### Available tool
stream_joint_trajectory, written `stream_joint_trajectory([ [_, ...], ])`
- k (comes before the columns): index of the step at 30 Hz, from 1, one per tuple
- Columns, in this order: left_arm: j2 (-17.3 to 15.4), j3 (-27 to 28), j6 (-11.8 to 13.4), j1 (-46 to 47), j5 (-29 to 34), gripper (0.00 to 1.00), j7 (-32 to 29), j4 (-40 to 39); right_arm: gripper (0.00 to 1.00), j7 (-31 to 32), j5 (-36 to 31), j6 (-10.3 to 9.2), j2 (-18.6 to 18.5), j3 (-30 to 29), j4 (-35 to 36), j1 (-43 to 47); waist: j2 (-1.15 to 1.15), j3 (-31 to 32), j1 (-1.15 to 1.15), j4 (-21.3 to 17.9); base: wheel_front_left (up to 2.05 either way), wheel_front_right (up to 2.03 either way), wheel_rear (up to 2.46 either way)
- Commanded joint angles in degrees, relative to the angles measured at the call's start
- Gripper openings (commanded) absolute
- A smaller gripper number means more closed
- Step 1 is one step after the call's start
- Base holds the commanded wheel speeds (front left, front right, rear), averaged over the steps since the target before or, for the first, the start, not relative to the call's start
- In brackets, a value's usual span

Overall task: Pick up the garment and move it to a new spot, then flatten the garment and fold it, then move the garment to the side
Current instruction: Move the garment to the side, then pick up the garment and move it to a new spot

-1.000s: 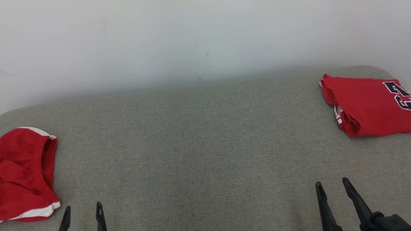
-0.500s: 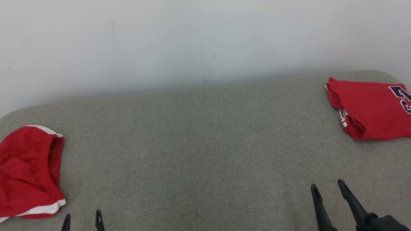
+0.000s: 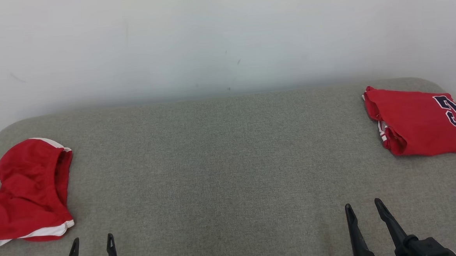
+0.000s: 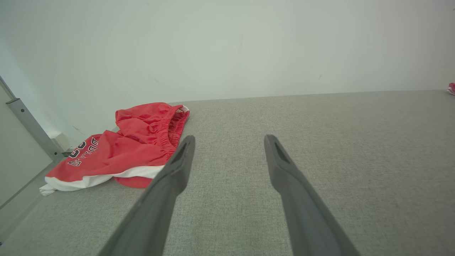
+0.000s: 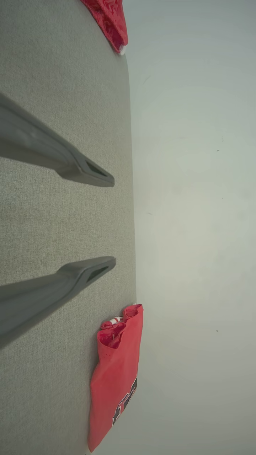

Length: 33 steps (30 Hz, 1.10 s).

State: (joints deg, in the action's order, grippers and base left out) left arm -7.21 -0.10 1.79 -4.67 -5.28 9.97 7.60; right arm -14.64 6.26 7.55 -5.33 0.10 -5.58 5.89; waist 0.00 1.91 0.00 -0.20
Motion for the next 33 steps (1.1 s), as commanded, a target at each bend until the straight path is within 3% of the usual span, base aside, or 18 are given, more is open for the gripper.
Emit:
stream_joint_trajectory([
  [1,-0.33,-0.07,0.22,-0.4,-0.21,1.0,-0.22,-0.04,1.0,-0.19,-0.32,-0.16,0.22,-0.01,-0.1,-0.31,0.0,0.0,0.0,0.04,0.0,0.0,0.0],
  [20,-1.04,-0.48,0.94,-0.74,-1.01,1.0,-0.14,-0.1,1.0,-0.07,-0.08,-0.16,0.52,-0.14,-0.29,0.31,0.0,0.25,0.0,1.02,0.0,0.0,0.0],
  [33,-1.66,-0.89,1.16,0.1,-1.74,1.0,-0.43,0.11,1.0,-0.31,0.48,-0.16,1.22,-2.28,-0.25,1.3,0.0,-0.17,0.0,10.08,0.0,0.0,0.0],
])
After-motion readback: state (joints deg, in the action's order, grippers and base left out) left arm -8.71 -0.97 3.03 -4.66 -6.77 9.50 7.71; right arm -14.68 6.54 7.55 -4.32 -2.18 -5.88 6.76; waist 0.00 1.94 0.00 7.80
